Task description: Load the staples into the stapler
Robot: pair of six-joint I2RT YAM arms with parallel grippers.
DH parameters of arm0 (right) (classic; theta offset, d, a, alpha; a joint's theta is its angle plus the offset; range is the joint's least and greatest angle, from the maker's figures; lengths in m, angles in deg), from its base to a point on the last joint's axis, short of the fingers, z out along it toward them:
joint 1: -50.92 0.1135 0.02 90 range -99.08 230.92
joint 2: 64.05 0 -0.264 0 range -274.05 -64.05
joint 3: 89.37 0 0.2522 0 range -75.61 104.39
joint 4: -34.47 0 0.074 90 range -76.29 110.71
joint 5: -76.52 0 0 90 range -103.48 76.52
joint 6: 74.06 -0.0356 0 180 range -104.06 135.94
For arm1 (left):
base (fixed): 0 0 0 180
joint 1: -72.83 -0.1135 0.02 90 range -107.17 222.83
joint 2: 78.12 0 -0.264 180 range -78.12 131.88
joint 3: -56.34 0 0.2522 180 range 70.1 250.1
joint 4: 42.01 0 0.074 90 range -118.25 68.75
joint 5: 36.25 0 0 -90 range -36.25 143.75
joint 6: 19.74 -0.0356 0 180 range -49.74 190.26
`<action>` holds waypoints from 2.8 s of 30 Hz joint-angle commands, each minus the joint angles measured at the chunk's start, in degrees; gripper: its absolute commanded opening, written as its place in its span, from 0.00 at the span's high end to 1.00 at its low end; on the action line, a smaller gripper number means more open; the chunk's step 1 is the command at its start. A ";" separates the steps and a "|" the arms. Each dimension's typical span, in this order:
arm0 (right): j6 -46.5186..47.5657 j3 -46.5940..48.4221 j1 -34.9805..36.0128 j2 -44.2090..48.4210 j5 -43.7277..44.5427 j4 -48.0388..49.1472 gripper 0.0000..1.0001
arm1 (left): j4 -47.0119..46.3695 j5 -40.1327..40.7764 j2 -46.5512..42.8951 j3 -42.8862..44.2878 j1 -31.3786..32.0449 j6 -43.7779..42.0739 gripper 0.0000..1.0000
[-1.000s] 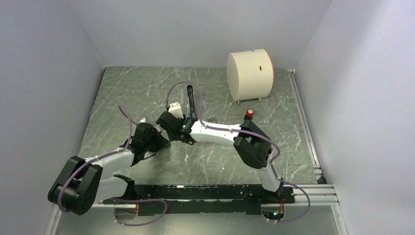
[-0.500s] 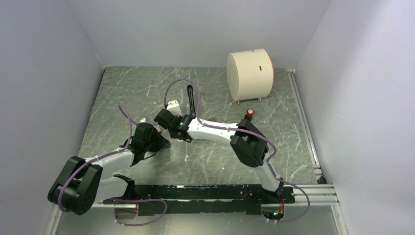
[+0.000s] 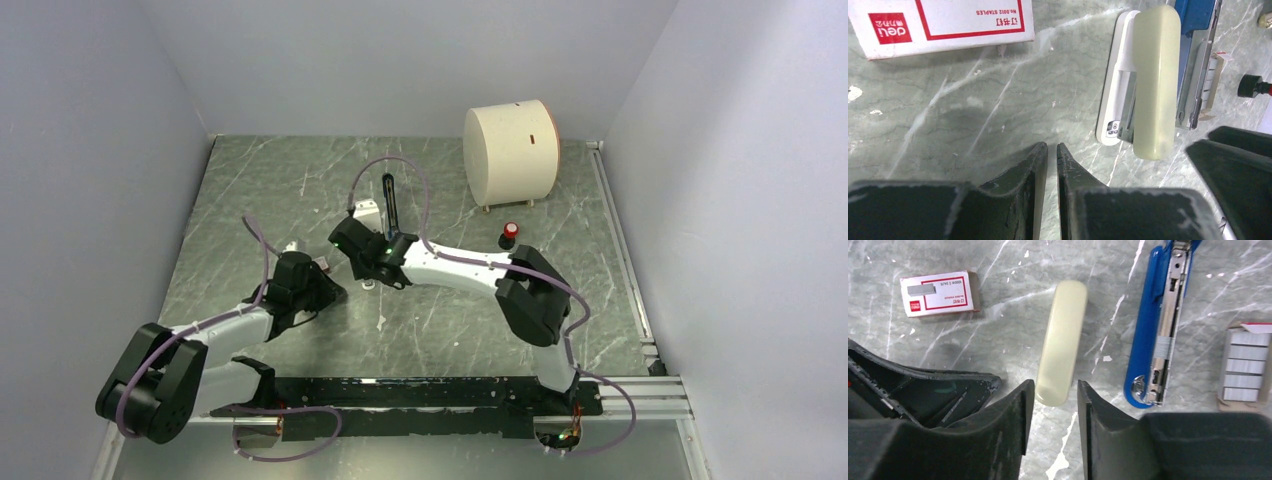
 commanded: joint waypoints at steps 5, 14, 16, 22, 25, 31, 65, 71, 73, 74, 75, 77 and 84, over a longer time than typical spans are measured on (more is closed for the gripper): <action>0.50 -2.36 -0.80 0.51 -4.99 0.27 0.45 | 10.23 2.56 -3.46 -0.96 0.19 -3.55 0.78; 0.87 -1.92 -0.77 -4.70 -8.43 -0.11 0.37 | 19.81 8.73 -13.73 0.74 0.19 -3.24 0.69; 0.78 -1.10 -0.79 -6.03 -8.65 -0.48 0.39 | 20.44 9.00 -15.07 0.79 0.19 -2.78 0.66; 0.73 1.32 -0.80 -9.75 -9.14 -0.90 0.51 | 20.89 8.79 -15.07 1.09 0.19 -2.44 0.64; 1.01 2.16 -0.80 -10.86 -8.73 0.23 0.59 | 21.01 8.50 -14.56 1.36 0.19 -2.38 0.63; 2.99 5.13 -0.91 -14.08 -7.18 5.33 0.63 | 21.59 8.28 -15.02 1.61 0.19 -1.71 0.51; 19.83 13.46 -15.78 -4.47 0.73 9.80 0.12 | 23.47 3.41 -22.94 4.71 0.19 -7.60 0.17; 23.13 19.17 -16.77 -9.77 3.12 10.31 0.13 | 21.24 0.61 -22.07 4.16 0.19 -7.07 0.20; 23.88 20.04 -17.10 -10.50 2.93 10.84 0.15 | 21.82 0.92 -21.16 4.37 0.19 -6.78 0.23; 24.23 20.66 -17.36 -11.14 2.54 10.89 0.16 | 21.88 0.98 -20.70 4.50 0.19 -6.75 0.23; 24.35 21.47 -17.63 -11.73 2.17 10.68 0.18 | 21.82 0.80 -20.23 4.51 0.19 -6.66 0.24; 24.38 23.49 -18.29 -13.05 1.11 9.82 0.22 | 21.11 -0.08 -19.47 4.38 0.19 -6.54 0.25; 23.64 27.16 -20.08 -15.89 -3.25 6.78 0.43 | 18.08 -3.67 -18.18 3.57 0.19 -6.66 0.20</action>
